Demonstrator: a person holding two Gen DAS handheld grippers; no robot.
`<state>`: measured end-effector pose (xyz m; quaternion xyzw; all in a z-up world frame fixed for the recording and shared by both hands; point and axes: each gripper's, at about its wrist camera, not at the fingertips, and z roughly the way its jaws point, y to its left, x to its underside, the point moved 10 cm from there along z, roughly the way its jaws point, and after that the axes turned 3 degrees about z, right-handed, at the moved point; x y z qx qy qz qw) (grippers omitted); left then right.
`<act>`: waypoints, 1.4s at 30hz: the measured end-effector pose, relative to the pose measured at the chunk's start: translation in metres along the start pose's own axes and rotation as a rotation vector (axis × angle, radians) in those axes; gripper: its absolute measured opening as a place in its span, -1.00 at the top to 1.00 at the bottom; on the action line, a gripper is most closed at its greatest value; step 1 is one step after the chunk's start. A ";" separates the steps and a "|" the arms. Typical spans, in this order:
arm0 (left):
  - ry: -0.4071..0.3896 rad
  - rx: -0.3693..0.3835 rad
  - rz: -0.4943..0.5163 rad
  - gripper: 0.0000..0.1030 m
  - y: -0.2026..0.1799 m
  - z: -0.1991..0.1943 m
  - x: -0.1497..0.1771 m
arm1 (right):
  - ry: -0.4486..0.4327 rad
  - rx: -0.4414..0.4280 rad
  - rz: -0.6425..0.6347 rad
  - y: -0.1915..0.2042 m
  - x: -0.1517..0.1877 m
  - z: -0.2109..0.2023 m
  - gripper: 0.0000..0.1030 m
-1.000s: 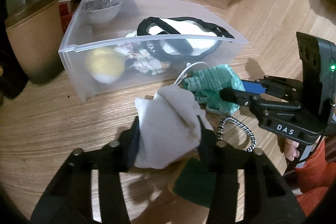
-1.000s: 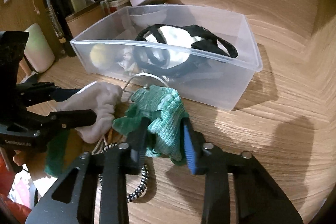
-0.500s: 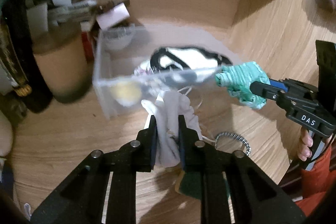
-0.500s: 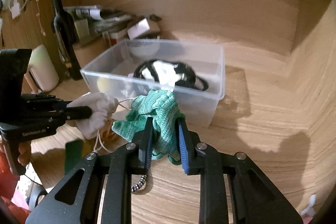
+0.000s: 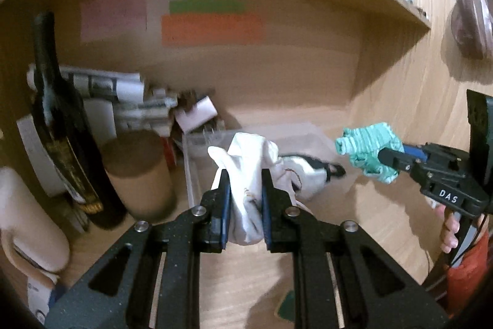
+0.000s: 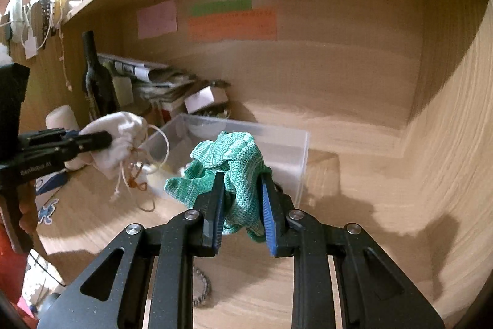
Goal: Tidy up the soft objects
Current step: 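Carry the glove and sock over the clear box and release both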
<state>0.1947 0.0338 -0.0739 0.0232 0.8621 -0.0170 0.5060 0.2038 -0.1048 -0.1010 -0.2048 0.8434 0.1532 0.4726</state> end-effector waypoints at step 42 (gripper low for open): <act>0.241 -0.083 -0.028 0.46 0.020 0.143 0.010 | 0.207 0.069 -0.038 -0.008 0.002 0.133 0.54</act>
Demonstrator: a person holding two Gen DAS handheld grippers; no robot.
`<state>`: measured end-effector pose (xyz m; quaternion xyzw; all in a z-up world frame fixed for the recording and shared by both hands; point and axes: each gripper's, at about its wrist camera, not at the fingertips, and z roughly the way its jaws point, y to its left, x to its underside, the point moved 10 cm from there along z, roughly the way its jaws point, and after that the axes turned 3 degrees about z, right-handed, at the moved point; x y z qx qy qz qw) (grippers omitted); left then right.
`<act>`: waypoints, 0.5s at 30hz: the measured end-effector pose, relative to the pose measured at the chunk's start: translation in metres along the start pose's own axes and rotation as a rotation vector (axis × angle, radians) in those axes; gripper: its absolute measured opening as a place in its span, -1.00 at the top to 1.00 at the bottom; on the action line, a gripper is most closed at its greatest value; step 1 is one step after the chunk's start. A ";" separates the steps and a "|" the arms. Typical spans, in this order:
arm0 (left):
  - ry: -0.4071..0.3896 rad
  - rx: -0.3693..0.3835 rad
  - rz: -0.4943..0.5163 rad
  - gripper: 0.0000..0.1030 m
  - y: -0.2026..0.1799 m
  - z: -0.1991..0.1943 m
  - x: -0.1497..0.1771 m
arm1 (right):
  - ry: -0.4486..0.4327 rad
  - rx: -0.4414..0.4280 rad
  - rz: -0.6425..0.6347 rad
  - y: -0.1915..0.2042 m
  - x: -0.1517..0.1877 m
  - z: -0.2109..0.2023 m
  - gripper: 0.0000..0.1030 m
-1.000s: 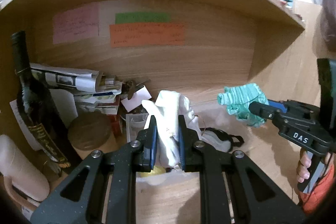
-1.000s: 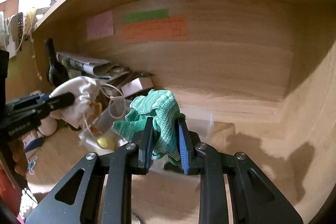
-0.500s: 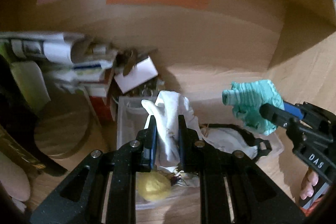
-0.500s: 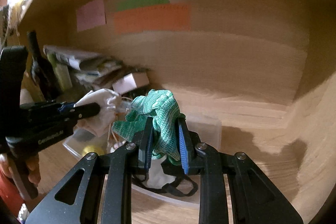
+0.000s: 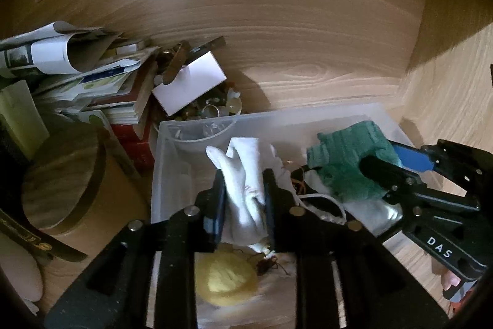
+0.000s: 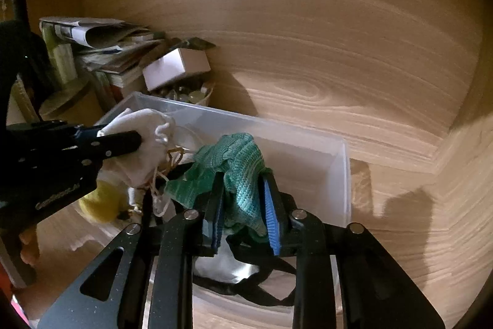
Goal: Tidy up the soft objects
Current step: 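Carry the glove and sock over the clear box and release both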
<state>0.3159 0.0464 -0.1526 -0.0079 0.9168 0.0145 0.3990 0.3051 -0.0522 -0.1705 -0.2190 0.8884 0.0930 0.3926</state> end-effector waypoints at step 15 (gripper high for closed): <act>-0.111 0.016 -0.017 -0.21 0.008 -0.056 -0.011 | -0.084 0.014 0.013 -0.006 -0.016 -0.034 -0.44</act>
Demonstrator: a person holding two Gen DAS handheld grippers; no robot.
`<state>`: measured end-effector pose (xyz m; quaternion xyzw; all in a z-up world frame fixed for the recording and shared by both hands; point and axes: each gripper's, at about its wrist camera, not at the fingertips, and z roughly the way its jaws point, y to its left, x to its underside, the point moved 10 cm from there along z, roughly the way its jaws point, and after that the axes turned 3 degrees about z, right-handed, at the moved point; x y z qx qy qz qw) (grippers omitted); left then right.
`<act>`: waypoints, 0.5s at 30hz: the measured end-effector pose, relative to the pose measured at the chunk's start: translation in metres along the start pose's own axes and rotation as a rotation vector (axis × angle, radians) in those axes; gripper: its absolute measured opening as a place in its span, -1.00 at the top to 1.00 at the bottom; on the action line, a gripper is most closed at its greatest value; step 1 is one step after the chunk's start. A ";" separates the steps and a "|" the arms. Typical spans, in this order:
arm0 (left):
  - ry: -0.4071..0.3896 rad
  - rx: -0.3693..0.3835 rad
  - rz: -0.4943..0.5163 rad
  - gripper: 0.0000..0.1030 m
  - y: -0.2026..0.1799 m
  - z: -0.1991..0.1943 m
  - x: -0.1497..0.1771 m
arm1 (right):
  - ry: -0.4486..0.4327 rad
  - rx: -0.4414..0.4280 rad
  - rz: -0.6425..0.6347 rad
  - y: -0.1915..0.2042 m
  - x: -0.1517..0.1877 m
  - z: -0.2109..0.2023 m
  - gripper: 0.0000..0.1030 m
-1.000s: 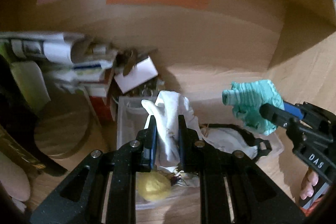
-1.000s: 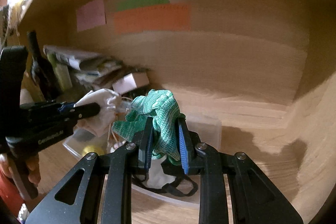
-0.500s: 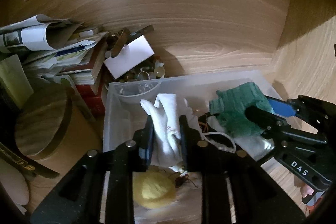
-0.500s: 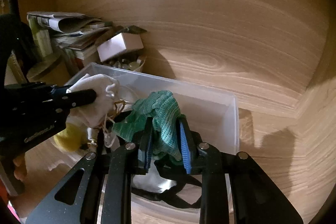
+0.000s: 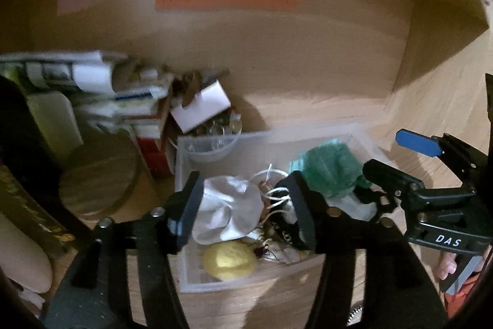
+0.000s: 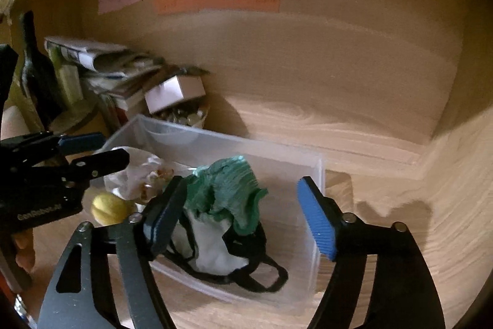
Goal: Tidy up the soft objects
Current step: 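Carry the glove and sock over the clear box and release both, then grasp the black-and-white cord bracelet with the right gripper while the left grasps the green sponge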
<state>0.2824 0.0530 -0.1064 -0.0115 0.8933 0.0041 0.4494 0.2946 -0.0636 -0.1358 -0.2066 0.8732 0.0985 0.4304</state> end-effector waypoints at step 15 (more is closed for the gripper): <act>-0.084 -0.018 0.058 -0.99 -0.014 -0.082 0.032 | -0.139 -0.063 -0.053 0.022 0.013 -0.100 -0.78</act>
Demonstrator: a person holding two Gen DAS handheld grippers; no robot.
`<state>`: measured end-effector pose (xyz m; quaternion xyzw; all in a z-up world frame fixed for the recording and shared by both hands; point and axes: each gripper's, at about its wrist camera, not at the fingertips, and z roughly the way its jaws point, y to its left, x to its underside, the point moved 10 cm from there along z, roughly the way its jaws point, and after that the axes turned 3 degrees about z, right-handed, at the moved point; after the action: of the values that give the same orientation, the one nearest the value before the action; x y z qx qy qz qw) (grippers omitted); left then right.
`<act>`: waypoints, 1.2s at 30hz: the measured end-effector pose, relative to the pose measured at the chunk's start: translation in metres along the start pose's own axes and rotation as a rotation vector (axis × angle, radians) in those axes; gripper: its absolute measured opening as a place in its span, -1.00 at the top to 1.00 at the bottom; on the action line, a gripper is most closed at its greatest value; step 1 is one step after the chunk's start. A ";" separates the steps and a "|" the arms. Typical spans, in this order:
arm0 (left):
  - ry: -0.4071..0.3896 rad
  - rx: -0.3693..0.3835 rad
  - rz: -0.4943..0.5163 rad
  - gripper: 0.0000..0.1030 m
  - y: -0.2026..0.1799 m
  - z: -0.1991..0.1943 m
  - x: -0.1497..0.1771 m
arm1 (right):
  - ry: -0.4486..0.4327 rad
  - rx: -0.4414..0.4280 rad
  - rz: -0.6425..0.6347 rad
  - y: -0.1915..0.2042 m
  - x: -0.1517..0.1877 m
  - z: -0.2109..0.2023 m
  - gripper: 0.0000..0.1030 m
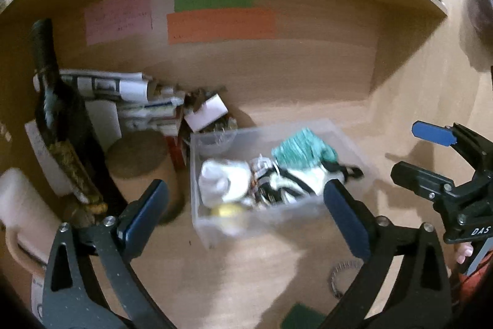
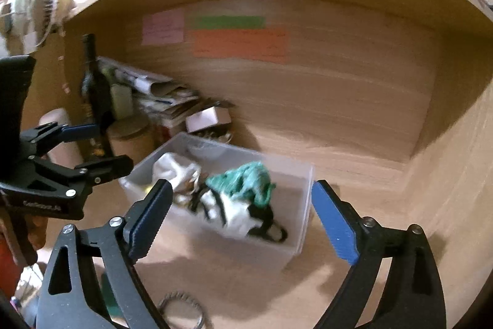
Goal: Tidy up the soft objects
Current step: 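Grasp the black-and-white cord bracelet with the right gripper while the left grasps the green sponge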
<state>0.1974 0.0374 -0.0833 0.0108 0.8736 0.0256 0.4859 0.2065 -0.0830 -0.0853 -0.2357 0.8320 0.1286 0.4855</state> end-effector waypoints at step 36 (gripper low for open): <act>0.271 0.198 -0.002 -0.04 -0.071 0.001 0.136 | 0.338 -0.089 -0.022 0.042 0.154 0.019 0.59</act>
<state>0.1267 -0.0271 -0.2029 0.0540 0.9294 -0.0598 0.3603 0.1346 -0.0796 -0.2288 -0.2841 0.8927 0.1185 0.3290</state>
